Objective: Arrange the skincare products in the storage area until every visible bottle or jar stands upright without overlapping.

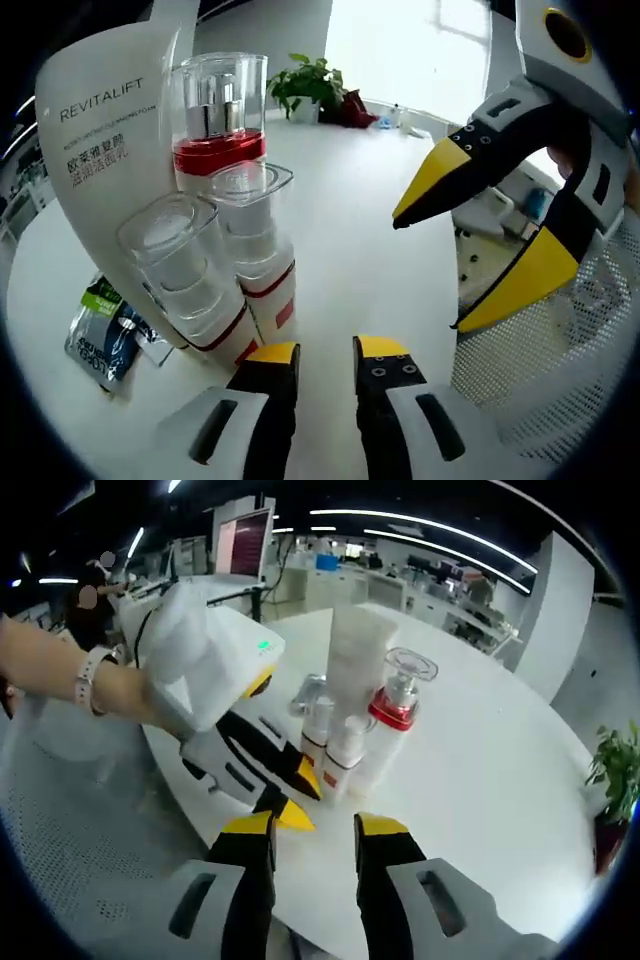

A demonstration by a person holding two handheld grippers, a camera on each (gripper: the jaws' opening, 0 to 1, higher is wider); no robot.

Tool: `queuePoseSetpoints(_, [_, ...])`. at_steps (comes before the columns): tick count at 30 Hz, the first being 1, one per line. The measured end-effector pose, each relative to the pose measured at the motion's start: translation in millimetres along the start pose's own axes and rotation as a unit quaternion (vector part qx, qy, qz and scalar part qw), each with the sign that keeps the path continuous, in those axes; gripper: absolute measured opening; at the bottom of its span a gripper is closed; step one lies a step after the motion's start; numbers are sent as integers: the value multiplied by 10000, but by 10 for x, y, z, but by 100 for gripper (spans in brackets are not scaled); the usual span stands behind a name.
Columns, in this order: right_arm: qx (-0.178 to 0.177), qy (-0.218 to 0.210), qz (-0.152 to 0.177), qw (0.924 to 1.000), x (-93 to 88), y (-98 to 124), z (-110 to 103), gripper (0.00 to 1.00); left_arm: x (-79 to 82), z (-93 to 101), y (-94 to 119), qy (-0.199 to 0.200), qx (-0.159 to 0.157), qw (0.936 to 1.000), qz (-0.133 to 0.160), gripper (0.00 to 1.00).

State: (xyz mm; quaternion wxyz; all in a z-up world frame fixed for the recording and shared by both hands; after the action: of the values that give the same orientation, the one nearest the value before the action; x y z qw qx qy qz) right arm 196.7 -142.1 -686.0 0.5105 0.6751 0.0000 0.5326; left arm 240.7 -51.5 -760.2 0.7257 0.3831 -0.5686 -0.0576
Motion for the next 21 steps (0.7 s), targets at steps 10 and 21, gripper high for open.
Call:
queuePoseSetpoints(10, [4, 20, -3, 10000, 0, -2, 1, 30, 29, 54, -50, 100, -22, 9999, 99, 19])
queuePoseSetpoints(21, [-2, 15, 0, 10000, 0, -1, 11, 30, 32, 43, -86, 148, -5, 9999, 75, 19])
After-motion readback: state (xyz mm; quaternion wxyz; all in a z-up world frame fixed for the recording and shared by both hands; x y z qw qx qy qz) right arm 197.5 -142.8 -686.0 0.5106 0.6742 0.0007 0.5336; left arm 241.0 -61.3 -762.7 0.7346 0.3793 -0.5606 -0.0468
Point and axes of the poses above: the point that each gripper's makers call its tool centre point, and the gripper's own axes: y roughly backward along the fingers, z roughly to its right, x roughly out of its top, the point moved 7 cm from there along y, roughly backward along the fingers, and after that the axes turned 4 degrees about -y, right-handed, at the moved point
